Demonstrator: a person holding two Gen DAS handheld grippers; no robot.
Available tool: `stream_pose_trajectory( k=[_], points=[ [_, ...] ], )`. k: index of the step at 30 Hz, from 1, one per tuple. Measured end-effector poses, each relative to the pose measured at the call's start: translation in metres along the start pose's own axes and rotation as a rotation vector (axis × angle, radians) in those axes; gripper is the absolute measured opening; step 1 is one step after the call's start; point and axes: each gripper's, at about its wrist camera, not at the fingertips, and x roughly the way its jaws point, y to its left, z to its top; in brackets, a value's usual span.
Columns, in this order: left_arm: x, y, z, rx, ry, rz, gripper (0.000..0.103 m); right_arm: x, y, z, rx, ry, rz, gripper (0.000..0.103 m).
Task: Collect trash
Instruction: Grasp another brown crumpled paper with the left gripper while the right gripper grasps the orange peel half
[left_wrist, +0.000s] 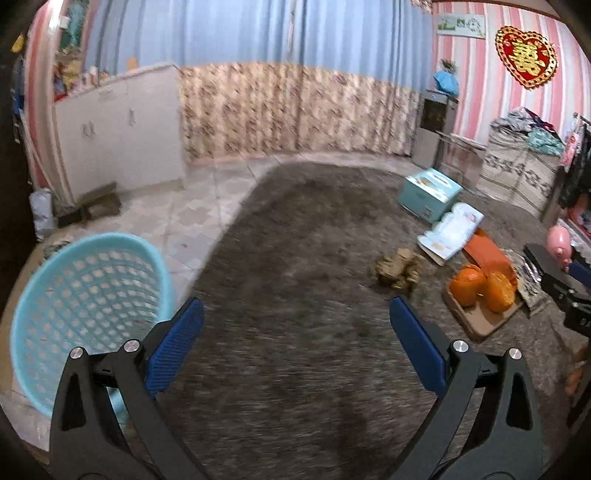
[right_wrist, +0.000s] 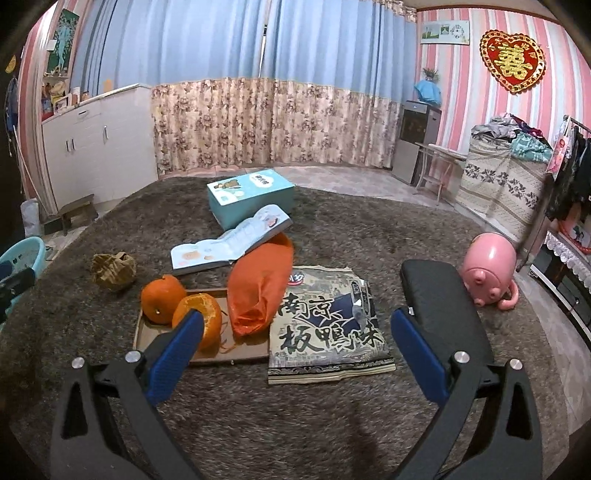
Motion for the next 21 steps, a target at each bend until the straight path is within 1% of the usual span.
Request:
stream_pose_trajectory(
  k=[5,8,11,13,15,18,20,21],
  points=[
    [0.018,-0.028,0.009,0.065,0.021,-0.030,0.097,0.008,-0.006,-0.005,0.004,0.050,-0.056,0.099],
    [0.030,-0.048,0.014,0.110,0.015,-0.027,0.097,0.007,-0.013,-0.008,0.035,0.056,-0.051,0.099],
    [0.042,-0.058,0.019,0.113,0.032,-0.070,0.097,0.007,-0.020,-0.013,0.059,0.071,-0.084,0.099],
    [0.052,-0.065,0.022,0.113,0.048,-0.112,0.097,0.005,-0.024,-0.015,0.073,0.069,-0.072,0.099],
    [0.060,-0.069,0.022,0.121,0.055,-0.110,0.097,0.003,-0.025,-0.016,0.072,0.062,-0.071,0.099],
    [0.073,-0.074,0.021,0.132,0.097,-0.111,0.097,0.001,-0.024,-0.015,0.065,0.052,-0.064,0.099],
    [0.077,-0.075,0.021,0.133,0.114,-0.129,0.091,0.002,-0.021,-0.015,0.055,0.062,-0.065,0.099],
    [0.078,-0.075,0.020,0.135,0.119,-0.144,0.082,0.003,-0.020,-0.015,0.052,0.065,-0.058,0.099]
  ],
)
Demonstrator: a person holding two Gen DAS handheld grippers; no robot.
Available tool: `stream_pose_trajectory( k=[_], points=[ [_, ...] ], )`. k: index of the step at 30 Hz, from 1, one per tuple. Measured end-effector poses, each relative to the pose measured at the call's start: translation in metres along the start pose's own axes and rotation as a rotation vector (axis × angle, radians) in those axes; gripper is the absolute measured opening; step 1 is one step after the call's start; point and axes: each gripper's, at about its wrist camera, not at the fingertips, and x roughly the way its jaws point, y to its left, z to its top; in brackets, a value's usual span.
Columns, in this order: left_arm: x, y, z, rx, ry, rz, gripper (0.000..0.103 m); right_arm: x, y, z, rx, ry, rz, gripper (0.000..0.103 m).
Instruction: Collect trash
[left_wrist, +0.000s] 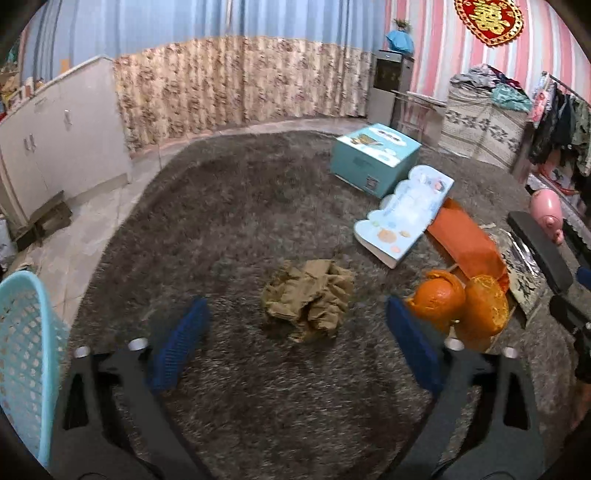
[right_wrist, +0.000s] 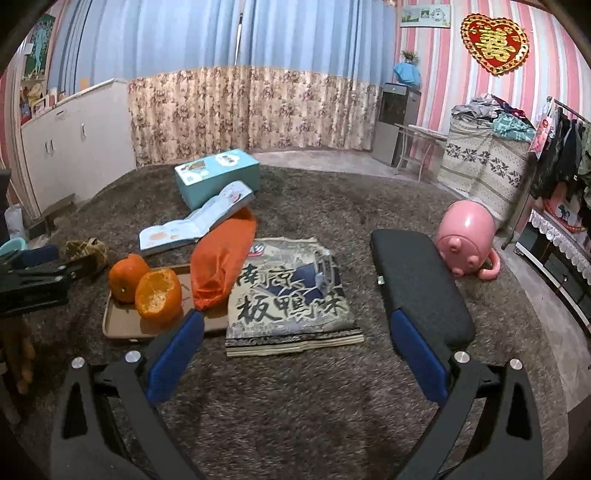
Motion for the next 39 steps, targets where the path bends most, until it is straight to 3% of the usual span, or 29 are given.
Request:
stream_pose_trajectory(
  k=[2,4,6,10,15,23,25,27,39],
  points=[
    [0.002,-0.002,0.000,0.014,0.009,-0.029,0.067,0.000,0.003,-0.001,-0.001,0.001,0.015,0.098],
    [0.003,-0.006,-0.001,0.033,0.022,-0.052,0.044,-0.001,0.006,-0.002,-0.002,0.003,0.027,0.098],
    [-0.001,-0.007,-0.002,0.044,0.015,-0.072,0.039,-0.002,0.010,-0.002,-0.009,0.004,0.046,0.098],
    [-0.024,-0.003,-0.006,0.065,-0.029,-0.057,0.039,-0.003,0.023,-0.001,-0.037,0.002,0.070,0.097],
    [-0.048,0.019,-0.015,0.046,-0.039,-0.011,0.039,0.003,0.046,0.004,-0.052,0.021,0.144,0.088],
    [-0.081,0.057,-0.035,0.004,-0.045,0.067,0.039,0.029,0.078,0.004,-0.115,0.111,0.190,0.050],
    [-0.087,0.067,-0.037,-0.017,-0.051,0.076,0.039,0.032,0.081,0.005,-0.115,0.119,0.206,0.047],
    [-0.094,0.077,-0.038,-0.063,-0.057,0.067,0.039,0.034,0.082,0.005,-0.114,0.126,0.213,0.038],
    [-0.122,0.094,-0.041,-0.110,-0.098,0.089,0.039,0.001,0.074,0.013,-0.054,0.044,0.215,0.033]
  ],
)
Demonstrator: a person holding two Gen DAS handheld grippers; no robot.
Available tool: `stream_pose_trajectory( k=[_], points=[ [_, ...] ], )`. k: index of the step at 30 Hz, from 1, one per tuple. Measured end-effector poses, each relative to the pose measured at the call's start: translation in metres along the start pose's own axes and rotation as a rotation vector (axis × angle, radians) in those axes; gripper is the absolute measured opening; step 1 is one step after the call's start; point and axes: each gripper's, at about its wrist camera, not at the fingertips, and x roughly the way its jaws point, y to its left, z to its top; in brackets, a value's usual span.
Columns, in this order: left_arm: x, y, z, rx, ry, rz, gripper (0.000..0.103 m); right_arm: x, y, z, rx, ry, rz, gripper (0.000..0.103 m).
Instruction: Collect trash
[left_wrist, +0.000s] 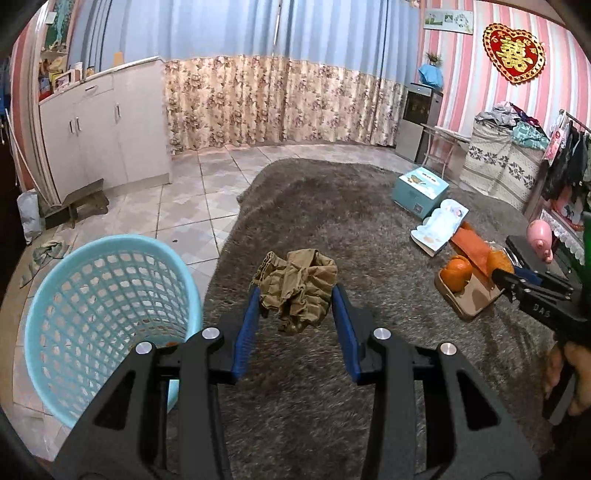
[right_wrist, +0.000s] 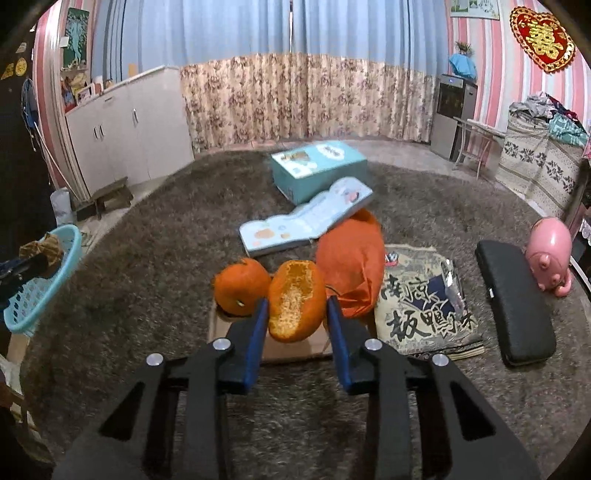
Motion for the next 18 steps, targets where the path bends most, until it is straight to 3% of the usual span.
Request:
stream_pose_trajectory(
  k=[7,18],
  points=[
    [-0.015,0.020,0.000,-0.023,-0.023,0.032,0.039,-0.025,0.032,0.014,-0.055,-0.078,0.031,0.033],
    [-0.037,0.074,0.001,-0.037,-0.066,0.126,0.039,-0.033,0.105,0.032,-0.100,-0.137,0.106,0.033]
  ],
)
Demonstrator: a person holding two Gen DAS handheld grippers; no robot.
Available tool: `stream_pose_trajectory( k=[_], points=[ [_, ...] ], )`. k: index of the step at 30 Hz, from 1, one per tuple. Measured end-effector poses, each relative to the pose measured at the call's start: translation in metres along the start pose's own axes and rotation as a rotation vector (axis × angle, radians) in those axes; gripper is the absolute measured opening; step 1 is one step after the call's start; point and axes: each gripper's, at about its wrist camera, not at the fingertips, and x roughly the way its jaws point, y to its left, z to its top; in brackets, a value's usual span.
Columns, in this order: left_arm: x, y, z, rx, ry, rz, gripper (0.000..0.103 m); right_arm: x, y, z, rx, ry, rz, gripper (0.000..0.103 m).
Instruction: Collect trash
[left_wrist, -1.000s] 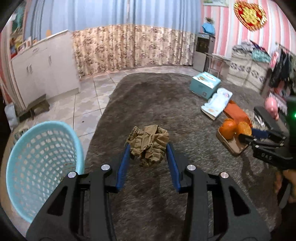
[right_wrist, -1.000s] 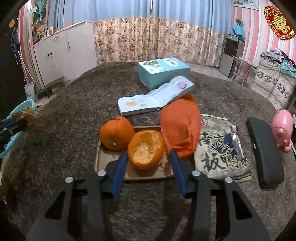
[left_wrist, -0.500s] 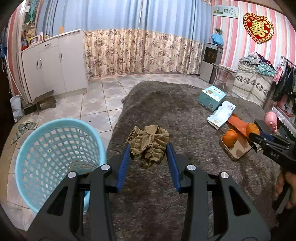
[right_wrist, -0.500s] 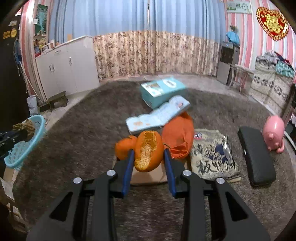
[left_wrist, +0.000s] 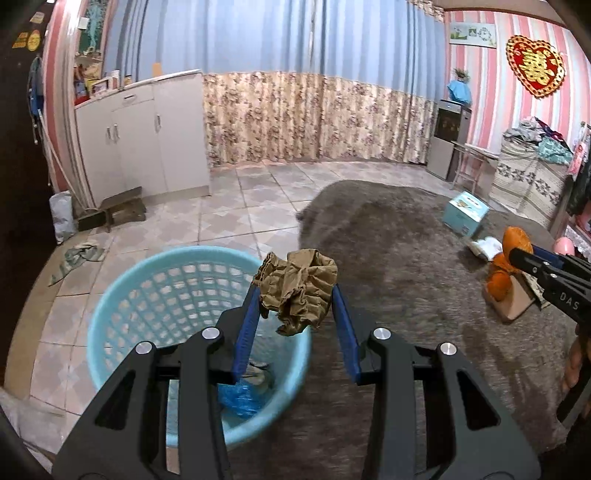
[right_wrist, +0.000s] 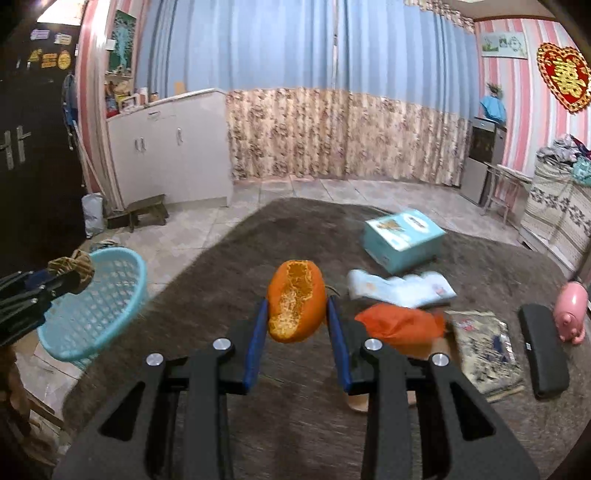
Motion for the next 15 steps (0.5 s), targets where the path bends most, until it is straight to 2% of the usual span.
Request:
stream_pose_trajectory(
  k=[7,15],
  points=[
    [-0.001,0.043,-0.003,-0.055,-0.004,0.047,0.039,0.004,0.059,0.007,-0.057,-0.030,0.065,0.033],
    [0.004,0.083,-0.012,-0.097,0.007,0.095,0.039,0.013,0.096,0.007,-0.085,-0.019,0.125,0.033]
  ],
)
